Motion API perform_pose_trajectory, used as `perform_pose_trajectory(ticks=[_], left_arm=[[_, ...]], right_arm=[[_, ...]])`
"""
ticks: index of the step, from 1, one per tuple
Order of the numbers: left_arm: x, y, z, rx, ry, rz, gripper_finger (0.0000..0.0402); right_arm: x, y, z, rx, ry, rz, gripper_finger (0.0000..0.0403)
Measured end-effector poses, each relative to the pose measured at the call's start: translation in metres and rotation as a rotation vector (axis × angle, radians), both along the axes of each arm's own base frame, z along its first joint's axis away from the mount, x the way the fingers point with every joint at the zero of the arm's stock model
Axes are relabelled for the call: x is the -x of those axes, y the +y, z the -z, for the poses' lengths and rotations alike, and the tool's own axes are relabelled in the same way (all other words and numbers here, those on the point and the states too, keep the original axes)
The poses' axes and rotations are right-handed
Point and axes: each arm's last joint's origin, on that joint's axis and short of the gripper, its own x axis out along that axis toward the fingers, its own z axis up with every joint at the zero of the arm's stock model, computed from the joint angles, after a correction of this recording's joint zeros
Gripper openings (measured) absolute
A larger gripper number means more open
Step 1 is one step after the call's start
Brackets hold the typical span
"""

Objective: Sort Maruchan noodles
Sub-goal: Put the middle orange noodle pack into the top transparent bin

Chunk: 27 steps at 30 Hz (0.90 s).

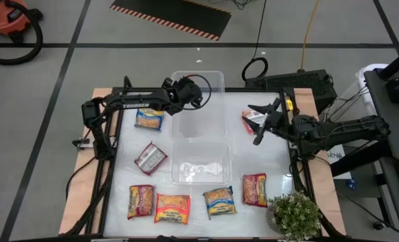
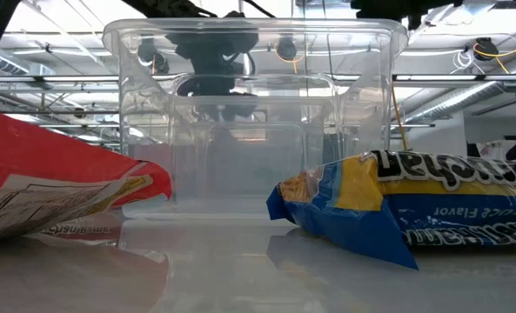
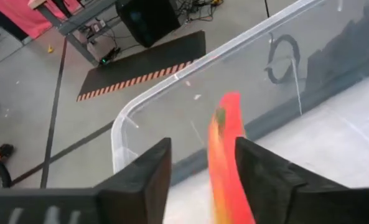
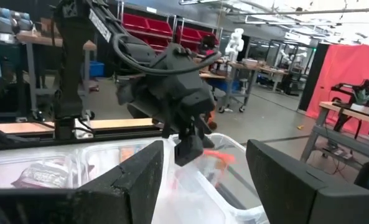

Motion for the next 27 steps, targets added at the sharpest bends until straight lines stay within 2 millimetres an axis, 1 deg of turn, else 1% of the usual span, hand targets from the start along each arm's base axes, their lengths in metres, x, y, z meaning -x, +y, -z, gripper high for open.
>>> perform_pose_trajectory(ticks=[4, 8, 11, 14, 18, 23, 27], left_arm=[[0.000, 0.004, 0.001, 0.061, -0.042, 0.048, 0.0215], [-0.003, 0.007, -0.004, 0.116, -0.107, 0.139, 0.0218], [-0.002, 0.004, -0.010, 0.127, -0.127, 0.179, 0.0218], [0.000, -0.002, -0.019, 0.108, -0.128, 0.185, 0.0218], [0.009, -0.005, -0.028, 0.065, -0.084, 0.127, 0.0218], [0.021, 0.008, -0.027, 0.105, -0.059, 0.090, 0.0218], [0.023, 0.021, -0.040, 0.162, -0.074, 0.086, 0.0210]], right_arm=[[0.002, 0.000, -0.001, 0.008, -0.005, 0.001, 0.0226], [0.004, -0.001, -0.003, 0.010, -0.012, 0.002, 0.0226], [0.005, -0.001, -0.003, 0.010, -0.008, 0.002, 0.0226], [0.006, -0.001, -0.003, 0.000, -0.013, 0.002, 0.0226], [0.006, -0.001, -0.002, -0.012, -0.015, 0.001, 0.0226], [0.006, -0.001, -0.003, -0.029, -0.030, 0.001, 0.0226], [0.006, -0.001, -0.004, -0.030, -0.039, 0.001, 0.0225]])
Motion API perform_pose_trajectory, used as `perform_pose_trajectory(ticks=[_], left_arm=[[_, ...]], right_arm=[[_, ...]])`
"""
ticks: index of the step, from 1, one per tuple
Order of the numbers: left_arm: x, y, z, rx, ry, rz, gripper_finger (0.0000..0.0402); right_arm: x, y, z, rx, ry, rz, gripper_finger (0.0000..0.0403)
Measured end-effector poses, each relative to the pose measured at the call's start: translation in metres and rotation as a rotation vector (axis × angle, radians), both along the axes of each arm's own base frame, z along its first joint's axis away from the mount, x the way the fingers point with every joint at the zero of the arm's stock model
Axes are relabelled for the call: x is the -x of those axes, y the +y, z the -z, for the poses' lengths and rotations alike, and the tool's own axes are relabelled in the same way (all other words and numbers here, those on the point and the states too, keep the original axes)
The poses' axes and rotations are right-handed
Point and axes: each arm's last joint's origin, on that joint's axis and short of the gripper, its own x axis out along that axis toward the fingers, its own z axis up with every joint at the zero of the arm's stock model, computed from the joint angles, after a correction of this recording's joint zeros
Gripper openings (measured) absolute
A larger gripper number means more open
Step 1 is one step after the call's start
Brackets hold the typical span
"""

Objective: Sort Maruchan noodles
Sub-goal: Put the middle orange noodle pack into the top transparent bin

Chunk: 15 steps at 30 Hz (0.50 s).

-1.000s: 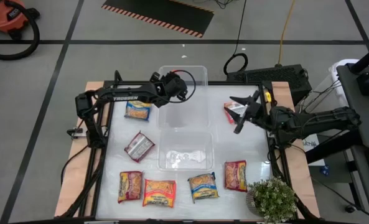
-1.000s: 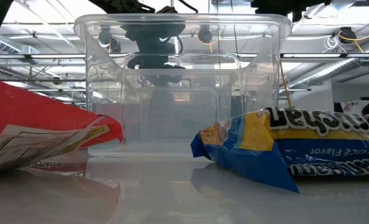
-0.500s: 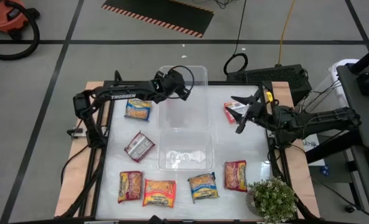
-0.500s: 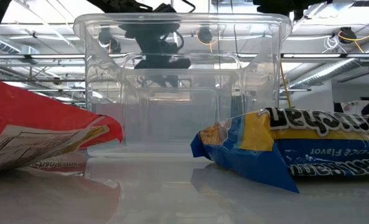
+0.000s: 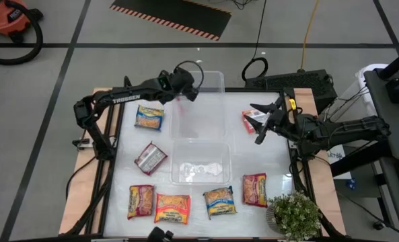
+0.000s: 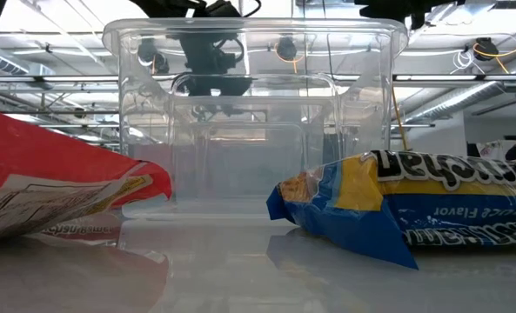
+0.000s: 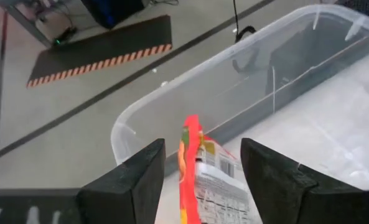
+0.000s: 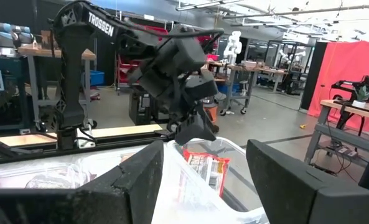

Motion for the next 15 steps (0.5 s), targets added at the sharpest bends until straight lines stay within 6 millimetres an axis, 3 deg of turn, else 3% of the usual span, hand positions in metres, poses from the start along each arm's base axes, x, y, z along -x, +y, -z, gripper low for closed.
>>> perform_pose_trajectory(ticks=[7, 11, 15], left_arm=[[0.003, 0.012, -0.010, 0.040, 0.068, 0.022, 0.0132], [-0.001, 0.016, 0.005, 0.018, 0.155, 0.011, 0.0094], [-0.009, 0.019, 0.021, 0.060, 0.173, 0.039, 0.0079]], right_arm=[[0.000, 0.000, -0.005, 0.036, -0.029, 0.007, 0.0226], [0.001, -0.001, -0.006, 0.051, -0.029, 0.009, 0.0226], [0.000, -0.001, -0.005, 0.054, -0.026, 0.009, 0.0226]])
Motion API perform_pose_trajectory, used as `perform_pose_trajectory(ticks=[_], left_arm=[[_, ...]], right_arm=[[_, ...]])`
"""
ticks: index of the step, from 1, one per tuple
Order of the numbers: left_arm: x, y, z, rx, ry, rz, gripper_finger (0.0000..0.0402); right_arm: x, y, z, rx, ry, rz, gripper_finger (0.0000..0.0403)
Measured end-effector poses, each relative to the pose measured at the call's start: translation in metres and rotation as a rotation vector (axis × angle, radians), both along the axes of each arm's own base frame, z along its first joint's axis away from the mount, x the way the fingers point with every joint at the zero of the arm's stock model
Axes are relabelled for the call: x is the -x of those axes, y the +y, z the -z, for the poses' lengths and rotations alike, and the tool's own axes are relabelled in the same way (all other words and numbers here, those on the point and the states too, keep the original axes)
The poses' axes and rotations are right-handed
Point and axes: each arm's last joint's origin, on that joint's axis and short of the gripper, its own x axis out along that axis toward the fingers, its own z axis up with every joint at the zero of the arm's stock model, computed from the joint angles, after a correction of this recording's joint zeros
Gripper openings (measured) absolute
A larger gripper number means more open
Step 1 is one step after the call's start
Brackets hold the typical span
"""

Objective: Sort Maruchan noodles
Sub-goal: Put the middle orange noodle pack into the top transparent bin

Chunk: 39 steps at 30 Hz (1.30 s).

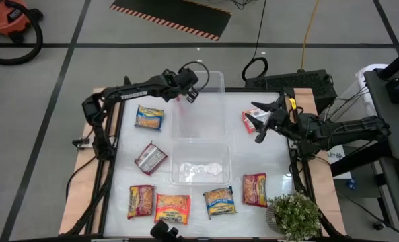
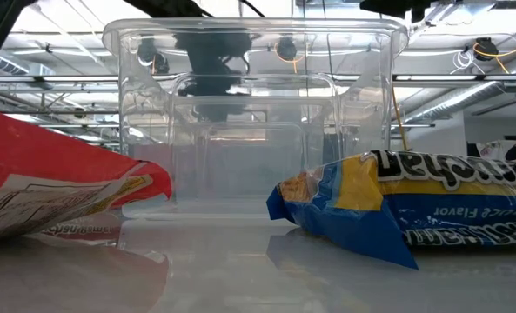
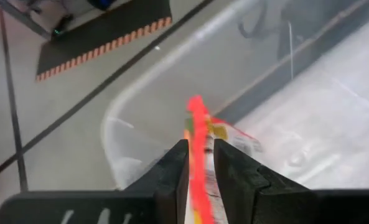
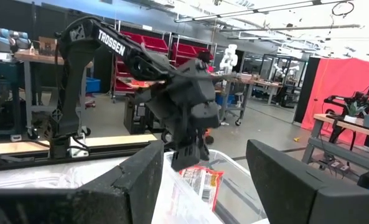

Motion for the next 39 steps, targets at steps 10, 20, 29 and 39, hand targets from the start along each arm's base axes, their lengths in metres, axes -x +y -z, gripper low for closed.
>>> perform_pose_trajectory(ticks=[10, 20, 29, 39], left_arm=[[-0.010, 0.004, 0.026, 0.087, -0.006, -0.007, 0.0078], [-0.015, -0.002, 0.017, 0.063, -0.045, 0.039, 0.0078], [0.003, 0.009, -0.051, 0.105, -0.004, -0.021, 0.0078], [0.041, 0.055, -0.048, 0.303, -0.024, -0.044, 0.0078]], right_arm=[[0.000, 0.000, 0.002, 0.001, 0.021, 0.000, 0.0225], [0.000, 0.000, 0.002, -0.005, 0.019, 0.000, 0.0226], [0.000, 0.000, 0.003, -0.004, 0.025, 0.000, 0.0226], [0.000, 0.000, 0.001, 0.000, 0.012, 0.000, 0.0225]])
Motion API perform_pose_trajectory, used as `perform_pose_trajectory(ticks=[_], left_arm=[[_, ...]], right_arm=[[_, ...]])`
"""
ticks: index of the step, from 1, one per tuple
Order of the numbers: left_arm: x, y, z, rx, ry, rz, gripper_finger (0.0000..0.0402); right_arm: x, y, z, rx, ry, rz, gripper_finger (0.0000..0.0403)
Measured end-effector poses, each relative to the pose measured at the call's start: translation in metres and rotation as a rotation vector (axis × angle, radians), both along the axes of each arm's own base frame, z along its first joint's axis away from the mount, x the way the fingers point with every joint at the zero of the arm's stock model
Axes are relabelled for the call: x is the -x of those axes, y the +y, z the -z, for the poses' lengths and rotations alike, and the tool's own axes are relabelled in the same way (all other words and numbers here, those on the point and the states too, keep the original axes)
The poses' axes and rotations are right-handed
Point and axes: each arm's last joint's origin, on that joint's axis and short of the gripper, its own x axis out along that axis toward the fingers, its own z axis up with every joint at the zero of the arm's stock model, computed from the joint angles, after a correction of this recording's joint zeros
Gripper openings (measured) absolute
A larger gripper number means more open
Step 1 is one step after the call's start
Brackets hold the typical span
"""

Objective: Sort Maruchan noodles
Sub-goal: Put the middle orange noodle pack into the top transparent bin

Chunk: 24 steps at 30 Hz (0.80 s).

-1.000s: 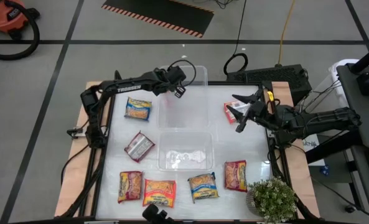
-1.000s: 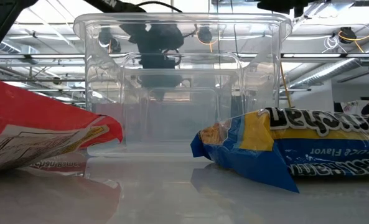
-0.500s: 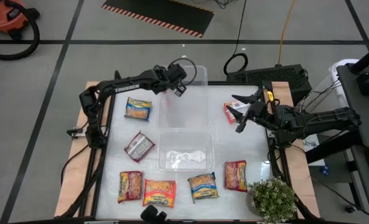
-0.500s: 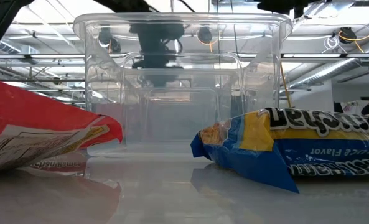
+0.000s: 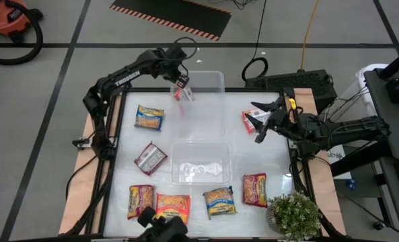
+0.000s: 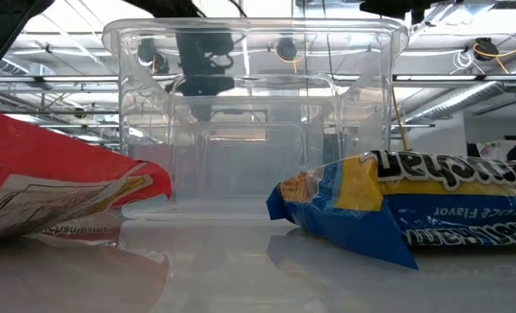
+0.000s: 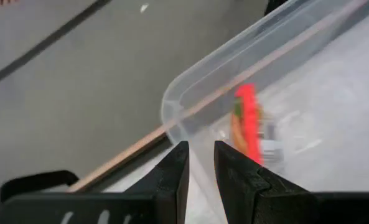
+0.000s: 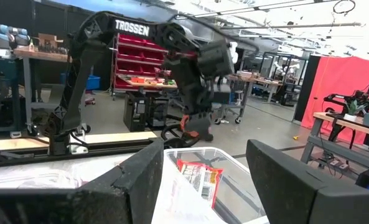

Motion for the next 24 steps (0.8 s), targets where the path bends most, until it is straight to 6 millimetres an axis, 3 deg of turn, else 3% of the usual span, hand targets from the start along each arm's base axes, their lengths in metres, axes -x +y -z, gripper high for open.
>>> perform_pose_trajectory(ticks=[2, 12, 24], left_arm=[[0.004, 0.001, 0.007, 0.043, 0.027, -0.002, 0.0078], [-0.018, -0.009, 0.034, 0.070, 0.046, 0.051, 0.0078], [-0.038, -0.003, 0.069, 0.096, 0.057, 0.033, 0.0078]], right_arm=[[0.000, 0.000, 0.000, 0.003, 0.002, 0.000, 0.0225], [0.001, 0.000, -0.001, 0.007, -0.002, 0.000, 0.0226], [0.004, 0.000, -0.001, 0.001, 0.003, -0.005, 0.0225]])
